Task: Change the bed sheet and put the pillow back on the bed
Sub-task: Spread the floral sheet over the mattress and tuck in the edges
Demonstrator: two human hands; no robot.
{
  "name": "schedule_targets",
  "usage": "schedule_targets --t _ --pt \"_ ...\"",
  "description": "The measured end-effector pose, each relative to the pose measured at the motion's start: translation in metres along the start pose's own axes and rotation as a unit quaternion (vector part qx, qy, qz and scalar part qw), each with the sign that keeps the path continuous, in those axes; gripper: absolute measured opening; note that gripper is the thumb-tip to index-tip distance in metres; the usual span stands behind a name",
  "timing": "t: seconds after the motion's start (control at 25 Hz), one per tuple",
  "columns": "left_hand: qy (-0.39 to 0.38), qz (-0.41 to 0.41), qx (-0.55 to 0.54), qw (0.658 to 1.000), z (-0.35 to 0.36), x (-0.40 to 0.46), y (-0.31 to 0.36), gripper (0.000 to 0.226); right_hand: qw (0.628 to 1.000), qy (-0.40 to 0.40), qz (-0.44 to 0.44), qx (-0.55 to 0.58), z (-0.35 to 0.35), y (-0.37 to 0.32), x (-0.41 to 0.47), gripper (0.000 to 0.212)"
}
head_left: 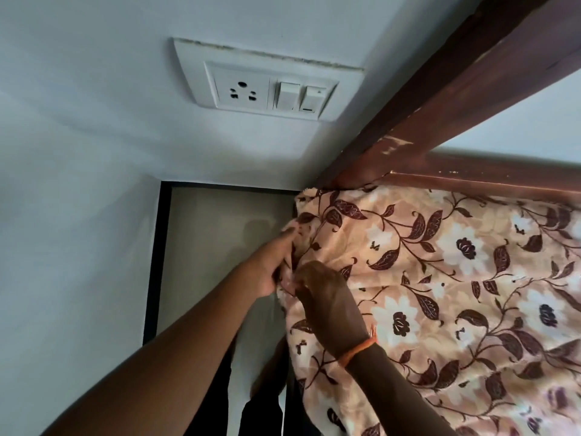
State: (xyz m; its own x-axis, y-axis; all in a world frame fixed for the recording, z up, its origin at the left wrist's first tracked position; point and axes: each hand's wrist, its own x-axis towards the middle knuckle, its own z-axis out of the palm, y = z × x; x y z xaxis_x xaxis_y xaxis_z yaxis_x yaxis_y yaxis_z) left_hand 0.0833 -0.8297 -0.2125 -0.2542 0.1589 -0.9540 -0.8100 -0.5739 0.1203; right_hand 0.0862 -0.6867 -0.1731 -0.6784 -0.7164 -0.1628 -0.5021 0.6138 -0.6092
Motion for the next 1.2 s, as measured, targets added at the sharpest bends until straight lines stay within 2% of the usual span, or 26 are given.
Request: schedule_targets --t 0.04,0.08,0.16,0.2,0.28,0.36,0.44,0.48,0.56,0.6,0.64,0.68,0.72,0.76,0.8,0.88,1.04,1.12,1.2 --pt "-0.018 -0.004 0.006 1.0 0.012 0.002 -0.005 0.049 0.999 -0.031 -0.016 -0.018 0.002 0.005 -0.006 0.01" --pt "0.013 0.013 0.009 1.0 0.023 0.005 -0.009 0.042 0.998 -0.05 -0.017 -0.025 0.003 0.01 -0.01 0.011" --pt "0.153 0.078 -0.038 0.984 0.034 0.013 -0.008 0.023 0.999 -0.044 -0.007 0.002 -0.004 0.009 -0.003 0.009" --pt "0.228 0.114 -0.059 0.965 0.031 0.016 -0.005 0.018 0.999 -0.028 -0.013 0.013 -0.009 0.004 0.004 0.009" --pt "0.351 0.199 -0.019 0.915 0.009 0.021 0.004 0.009 1.0 0.008 -0.021 -0.013 -0.022 -0.002 0.016 0.006" --pt "0.444 0.227 0.08 0.863 -0.012 0.016 0.003 0.015 0.994 0.052 0.021 -0.093 -0.037 0.01 0.03 0.016" --pt "0.489 0.183 0.17 0.836 -0.012 0.003 -0.004 0.034 0.975 0.047 0.093 -0.195 -0.051 0.037 0.046 0.034" --pt "0.486 0.197 0.219 0.823 -0.005 -0.001 -0.008 0.039 0.966 0.018 0.11 -0.234 -0.057 0.05 0.054 0.043" --pt "0.435 0.319 0.302 0.786 0.014 -0.003 -0.009 0.031 0.963 -0.029 0.096 -0.252 -0.067 0.071 0.069 0.049" --pt "0.383 0.379 0.308 0.784 0.024 -0.003 -0.007 0.025 0.967 -0.04 0.08 -0.24 -0.071 0.077 0.077 0.046" --pt "0.308 0.409 0.278 0.813 0.035 0.0 -0.003 0.021 0.975 -0.043 0.069 -0.208 -0.074 0.082 0.084 0.041" --pt "0.219 0.406 0.235 0.856 0.048 -0.002 0.004 0.02 0.985 -0.038 0.068 -0.154 -0.078 0.086 0.091 0.035" --pt "0.137 0.384 0.188 0.894 0.06 -0.003 0.01 0.02 0.993 -0.026 0.076 -0.086 -0.082 0.09 0.096 0.029" --pt "0.087 0.357 0.152 0.917 0.07 -0.003 0.015 0.019 0.995 -0.01 0.095 -0.019 -0.086 0.093 0.099 0.025" --pt "0.065 0.336 0.129 0.931 0.078 0.002 0.018 0.018 0.992 0.009 0.12 0.027 -0.088 0.096 0.1 0.023" --pt "0.058 0.3 0.112 0.945 0.085 0.015 0.026 0.018 0.986 0.025 0.161 0.016 -0.085 0.101 0.102 0.027" --pt "0.029 0.265 0.055 0.962 0.083 0.039 0.039 0.04 0.967 0.024 0.142 -0.213 -0.078 0.102 0.112 0.042" --pt "0.025 0.254 -0.013 0.967 0.083 0.052 0.036 0.026 0.958 -0.012 0.153 -0.244 -0.082 0.106 0.119 0.046" --pt "0.04 0.248 -0.034 0.967 0.082 0.06 0.033 0.026 0.955 -0.066 0.164 -0.237 -0.088 0.111 0.124 0.044"
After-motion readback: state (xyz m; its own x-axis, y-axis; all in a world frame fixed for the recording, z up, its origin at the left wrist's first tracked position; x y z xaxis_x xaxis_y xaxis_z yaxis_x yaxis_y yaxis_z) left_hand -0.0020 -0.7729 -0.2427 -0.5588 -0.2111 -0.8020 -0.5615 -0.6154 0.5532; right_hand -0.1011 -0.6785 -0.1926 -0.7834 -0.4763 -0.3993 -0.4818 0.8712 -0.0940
